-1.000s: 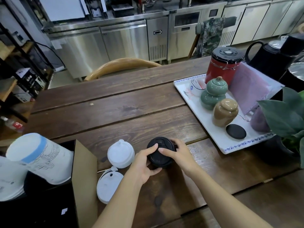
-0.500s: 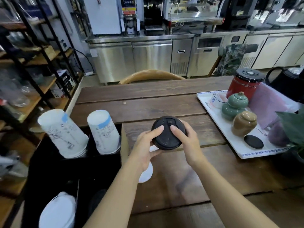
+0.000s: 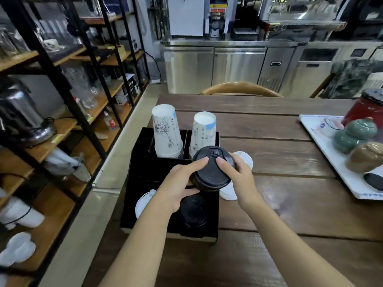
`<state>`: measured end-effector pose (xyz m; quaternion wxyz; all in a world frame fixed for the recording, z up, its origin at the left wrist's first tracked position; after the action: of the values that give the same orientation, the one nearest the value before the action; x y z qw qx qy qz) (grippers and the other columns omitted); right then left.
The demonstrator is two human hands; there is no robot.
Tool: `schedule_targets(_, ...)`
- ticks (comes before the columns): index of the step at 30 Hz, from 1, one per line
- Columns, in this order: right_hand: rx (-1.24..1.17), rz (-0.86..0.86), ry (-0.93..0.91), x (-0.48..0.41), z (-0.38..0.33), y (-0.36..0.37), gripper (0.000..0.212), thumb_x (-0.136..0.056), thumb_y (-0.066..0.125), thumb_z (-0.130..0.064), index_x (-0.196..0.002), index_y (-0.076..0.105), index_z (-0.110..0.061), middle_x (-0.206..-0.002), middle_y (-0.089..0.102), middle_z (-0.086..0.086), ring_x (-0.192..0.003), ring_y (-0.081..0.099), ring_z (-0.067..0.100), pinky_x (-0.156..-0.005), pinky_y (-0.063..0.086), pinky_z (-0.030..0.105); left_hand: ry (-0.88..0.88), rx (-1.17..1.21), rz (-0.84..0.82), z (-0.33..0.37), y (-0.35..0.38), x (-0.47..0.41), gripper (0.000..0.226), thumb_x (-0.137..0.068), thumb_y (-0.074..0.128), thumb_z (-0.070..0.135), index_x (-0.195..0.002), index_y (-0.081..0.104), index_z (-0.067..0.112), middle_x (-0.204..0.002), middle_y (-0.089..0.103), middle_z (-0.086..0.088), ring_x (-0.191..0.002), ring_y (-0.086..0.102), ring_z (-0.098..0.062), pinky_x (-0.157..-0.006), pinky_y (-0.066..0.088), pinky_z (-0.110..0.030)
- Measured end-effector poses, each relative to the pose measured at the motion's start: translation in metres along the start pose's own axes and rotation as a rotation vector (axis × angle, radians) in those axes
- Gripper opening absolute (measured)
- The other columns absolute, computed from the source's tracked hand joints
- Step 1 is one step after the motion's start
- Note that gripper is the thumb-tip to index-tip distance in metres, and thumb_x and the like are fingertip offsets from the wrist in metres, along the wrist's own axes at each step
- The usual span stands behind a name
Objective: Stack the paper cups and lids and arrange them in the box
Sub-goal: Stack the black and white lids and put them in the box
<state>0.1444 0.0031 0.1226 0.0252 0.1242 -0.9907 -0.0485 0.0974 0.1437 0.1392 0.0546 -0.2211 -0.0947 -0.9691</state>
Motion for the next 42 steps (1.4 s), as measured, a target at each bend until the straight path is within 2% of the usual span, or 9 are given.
schedule_targets(3,0.051,-0.023,0.076,0.008,0.014,0.014,0.028,-0.088,0.062,-0.021,-0.111,0.063,-0.007,-0.101,0.071,0.004,-0.087,0.068,0.009,-0.07,0.054,0.016,-0.054,0.004,0.054,-0.015,-0.018,0.006,0.025,-0.079,0.07,0.039,-0.096,0.072,0.021,-0.099,0.075,0.0,-0.101,0.066,-0.018,-0.085,0.054,-0.036)
schedule_targets(9,0.252,-0.046,0.203,0.017,0.044,0.023,0.031,-0.085,0.064,-0.036,-0.105,0.063,-0.012,-0.105,0.07,0.005,-0.1,0.067,0.02,-0.088,0.054,0.035,-0.167,-0.028,0.152,-0.047,-0.034,0.004,0.049,-0.08,0.069,0.04,-0.118,0.063,0.01,-0.124,0.064,-0.008,-0.117,0.057,-0.028,-0.096,0.048,-0.043)
schedule_targets(14,0.324,-0.072,0.276,0.024,0.058,0.026,0.03,-0.089,0.059,-0.033,-0.111,0.057,-0.013,-0.111,0.066,0.004,-0.101,0.064,0.016,-0.091,0.053,0.034,-0.182,-0.063,0.187,-0.064,-0.034,-0.003,0.049,-0.085,0.063,0.041,-0.121,0.059,0.008,-0.122,0.062,-0.007,-0.118,0.054,-0.026,-0.1,0.045,-0.044)
schedule_targets(20,0.544,-0.066,0.23,0.027,0.063,0.029,0.041,-0.093,0.052,-0.033,-0.128,0.044,-0.013,-0.115,0.058,0.0,-0.104,0.057,0.015,-0.089,0.049,0.028,-0.135,-0.115,0.218,-0.068,-0.035,-0.006,0.02,-0.092,0.055,0.029,-0.081,0.062,0.014,-0.086,0.064,0.0,-0.078,0.058,-0.01,-0.071,0.052,-0.031)
schedule_targets(25,0.639,-0.105,0.172,0.029,0.059,0.033,0.033,-0.096,0.047,-0.032,-0.123,0.048,-0.013,-0.111,0.061,0.0,-0.094,0.058,0.01,-0.074,0.048,0.016,-0.09,-0.19,0.207,-0.071,-0.037,-0.005,0.017,-0.093,0.054,0.03,-0.089,0.062,0.015,-0.088,0.064,0.002,-0.08,0.058,-0.008,-0.074,0.05,-0.032)
schedule_targets(30,0.881,-0.041,0.071,0.027,0.059,0.033,0.035,-0.092,0.048,-0.043,-0.111,0.053,-0.014,-0.104,0.064,0.006,-0.094,0.061,0.021,-0.083,0.054,0.04,-0.057,-0.265,0.229,-0.071,-0.041,-0.006,0.024,-0.093,0.052,0.033,-0.103,0.06,0.014,-0.094,0.065,0.001,-0.084,0.059,-0.009,-0.063,0.047,-0.023)
schedule_targets(34,1.082,0.023,0.007,0.028,0.05,0.033,0.039,-0.09,0.049,-0.047,-0.11,0.054,-0.013,-0.102,0.064,0.003,-0.093,0.061,0.022,-0.077,0.052,0.037,-0.038,-0.4,0.263,-0.071,-0.044,-0.008,0.033,-0.089,0.055,0.037,-0.113,0.059,0.014,-0.104,0.067,-0.002,-0.094,0.062,-0.017,-0.077,0.052,-0.033)
schedule_targets(38,0.709,0.239,0.047,0.024,0.032,0.018,0.026,-0.09,0.055,-0.038,-0.095,0.064,-0.014,-0.088,0.068,0.0,-0.087,0.062,0.02,-0.078,0.049,0.037,0.045,-0.544,0.365,-0.058,-0.046,-0.006,0.039,-0.09,0.055,0.034,-0.123,0.054,0.013,-0.122,0.061,-0.003,-0.11,0.057,-0.022,-0.094,0.048,-0.034)
schedule_targets(42,0.465,0.419,0.113,0.015,0.031,-0.018,0.021,-0.089,0.054,-0.023,-0.068,0.06,-0.022,-0.07,0.066,0.0,-0.077,0.063,0.024,-0.075,0.05,0.041,0.331,-0.668,0.466,-0.029,-0.025,0.002,0.034,-0.093,0.052,0.025,-0.124,0.053,0.013,-0.127,0.054,-0.003,-0.121,0.049,-0.019,-0.097,0.04,-0.031)
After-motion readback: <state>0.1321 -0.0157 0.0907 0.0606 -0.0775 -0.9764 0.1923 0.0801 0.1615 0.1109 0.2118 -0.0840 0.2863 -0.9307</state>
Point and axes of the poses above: each hand's wrist, its own x-axis away from the middle knuckle, its own y-axis out of the palm, z = x × y, the point moved 4 cm from there along -x, towards the middle knuckle
